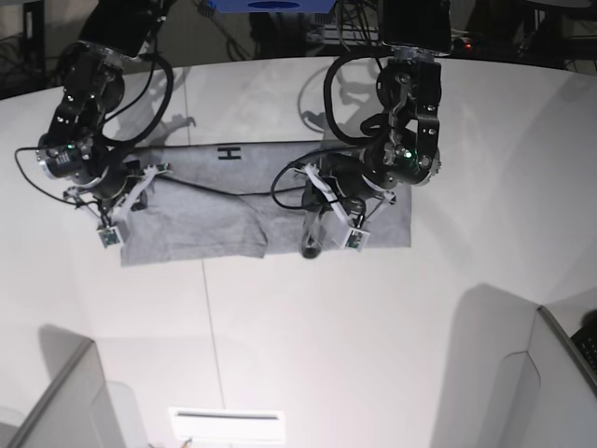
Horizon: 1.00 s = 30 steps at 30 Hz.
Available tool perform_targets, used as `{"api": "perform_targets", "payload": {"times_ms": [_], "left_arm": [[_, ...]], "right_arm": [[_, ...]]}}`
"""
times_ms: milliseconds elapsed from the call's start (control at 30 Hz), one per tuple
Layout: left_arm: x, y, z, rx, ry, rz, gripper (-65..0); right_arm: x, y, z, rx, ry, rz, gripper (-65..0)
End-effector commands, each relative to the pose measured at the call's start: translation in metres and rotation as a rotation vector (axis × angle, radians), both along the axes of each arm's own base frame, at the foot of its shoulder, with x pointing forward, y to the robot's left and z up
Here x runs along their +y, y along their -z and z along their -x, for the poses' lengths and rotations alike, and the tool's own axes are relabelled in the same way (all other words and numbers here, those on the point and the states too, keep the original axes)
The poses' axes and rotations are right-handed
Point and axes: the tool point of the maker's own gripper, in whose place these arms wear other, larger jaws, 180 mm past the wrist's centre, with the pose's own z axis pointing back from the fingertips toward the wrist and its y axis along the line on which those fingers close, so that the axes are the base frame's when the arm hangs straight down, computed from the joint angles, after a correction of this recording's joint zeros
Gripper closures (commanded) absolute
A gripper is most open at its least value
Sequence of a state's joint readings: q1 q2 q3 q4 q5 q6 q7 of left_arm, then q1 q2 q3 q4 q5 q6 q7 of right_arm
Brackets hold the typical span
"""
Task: Fold the T-shirt properly
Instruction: 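Fold the strip's end with the left gripper toward the right gripper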
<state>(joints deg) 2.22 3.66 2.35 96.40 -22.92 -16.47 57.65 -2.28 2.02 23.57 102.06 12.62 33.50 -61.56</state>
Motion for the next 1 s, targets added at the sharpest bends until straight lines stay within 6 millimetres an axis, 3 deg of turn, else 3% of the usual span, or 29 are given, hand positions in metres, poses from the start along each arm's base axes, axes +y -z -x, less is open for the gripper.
{"api": "perform_targets", "payload": {"times_ms": [0,267,567,667,833,967], "left_arm": [[-0.006,-0.014,-0.009,-0.046,0.002,0.031,0.0],[-0.005,-0.014,-0.009,-0.046,0.002,0.030,-1.5],[-0.008,-0.014,-0.009,-0.046,0.005,0.034,-38.7],[-0.030,-0.016,-0.001,-0.049,0.077,0.039,-48.5],[-0.067,-0.022,0.015,-0.061,0.189,0.055,-52.0],[-0.060,-0.035,0.009,-0.105,0.171,0.055,-51.8]], "right_arm": [[-0.002,-0.013,-0.010,-0.052,-0.002,0.004,0.0],[-0.002,-0.013,-0.010,-0.052,-0.002,0.004,0.0],[-0.002,-0.013,-0.010,-0.052,-0.002,0.004,0.0],[-0.002,-0.014,-0.011,-0.055,-0.002,0.004,0.0],[-0.002,-0.014,-0.012,-0.056,-0.004,0.004,0.0],[-0.002,-0.014,-0.011,-0.055,-0.002,0.004,0.0]]}}
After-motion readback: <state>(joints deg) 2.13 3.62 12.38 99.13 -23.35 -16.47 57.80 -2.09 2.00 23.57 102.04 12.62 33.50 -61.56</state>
